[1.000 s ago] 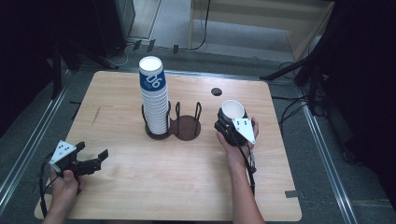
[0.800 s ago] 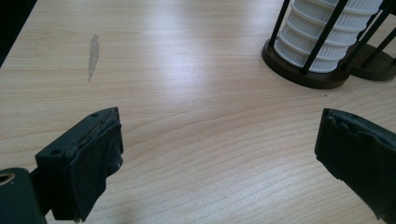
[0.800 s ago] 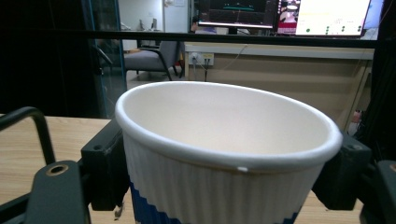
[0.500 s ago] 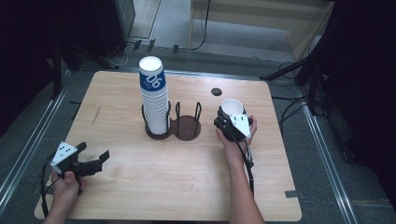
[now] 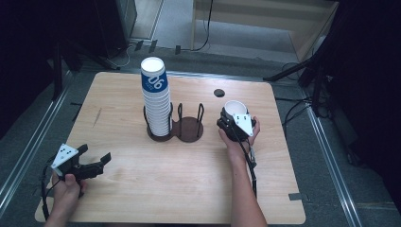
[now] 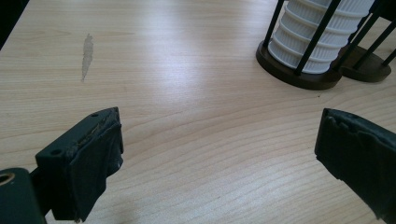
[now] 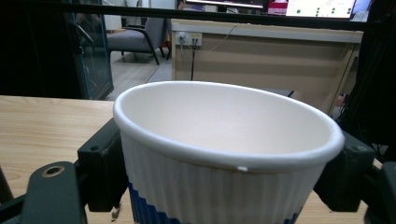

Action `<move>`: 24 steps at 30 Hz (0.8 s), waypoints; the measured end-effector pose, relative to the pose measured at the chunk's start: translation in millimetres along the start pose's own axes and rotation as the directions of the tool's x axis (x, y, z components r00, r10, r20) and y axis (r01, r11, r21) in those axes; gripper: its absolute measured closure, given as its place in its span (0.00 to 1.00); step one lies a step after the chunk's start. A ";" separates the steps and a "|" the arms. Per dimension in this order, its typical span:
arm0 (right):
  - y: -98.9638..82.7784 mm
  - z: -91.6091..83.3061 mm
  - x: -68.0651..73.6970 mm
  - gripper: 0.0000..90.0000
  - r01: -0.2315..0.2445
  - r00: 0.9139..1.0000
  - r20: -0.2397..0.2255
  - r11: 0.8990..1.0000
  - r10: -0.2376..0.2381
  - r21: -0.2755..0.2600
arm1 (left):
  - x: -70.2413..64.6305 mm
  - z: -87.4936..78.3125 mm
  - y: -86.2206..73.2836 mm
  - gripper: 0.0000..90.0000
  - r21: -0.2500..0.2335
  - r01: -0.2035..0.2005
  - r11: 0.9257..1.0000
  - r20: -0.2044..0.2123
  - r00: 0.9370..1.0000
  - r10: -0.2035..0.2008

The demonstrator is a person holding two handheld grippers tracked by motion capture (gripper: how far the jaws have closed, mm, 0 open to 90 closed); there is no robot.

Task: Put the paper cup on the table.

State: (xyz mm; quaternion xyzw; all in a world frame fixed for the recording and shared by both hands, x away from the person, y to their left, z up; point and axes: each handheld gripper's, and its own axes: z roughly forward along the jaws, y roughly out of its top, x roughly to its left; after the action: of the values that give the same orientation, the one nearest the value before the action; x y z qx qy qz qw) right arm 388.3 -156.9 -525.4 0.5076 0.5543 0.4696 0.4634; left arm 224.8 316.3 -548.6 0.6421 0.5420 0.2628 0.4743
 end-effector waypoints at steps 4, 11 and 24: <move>-0.5 0.9 -1.9 0.20 -0.008 1.000 0.005 1.000 0.008 0.011 | 0.4 0.0 0.1 0.02 0.000 0.002 1.000 0.003 1.000 -0.002; -2.6 1.2 -2.0 0.20 -0.010 1.000 0.002 1.000 0.010 0.029 | 0.7 0.5 0.5 0.02 0.000 0.007 1.000 0.007 1.000 -0.007; -5.0 0.9 -4.7 0.19 -0.013 1.000 -0.006 0.998 0.013 0.065 | 1.8 -0.7 0.3 0.02 0.000 0.015 1.000 0.010 1.000 -0.015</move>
State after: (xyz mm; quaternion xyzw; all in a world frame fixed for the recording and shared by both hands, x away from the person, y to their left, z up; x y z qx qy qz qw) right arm 388.8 -161.8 -530.4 0.5245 0.5675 0.4559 0.4416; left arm 224.8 318.3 -548.4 0.6393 0.5444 0.2562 0.4788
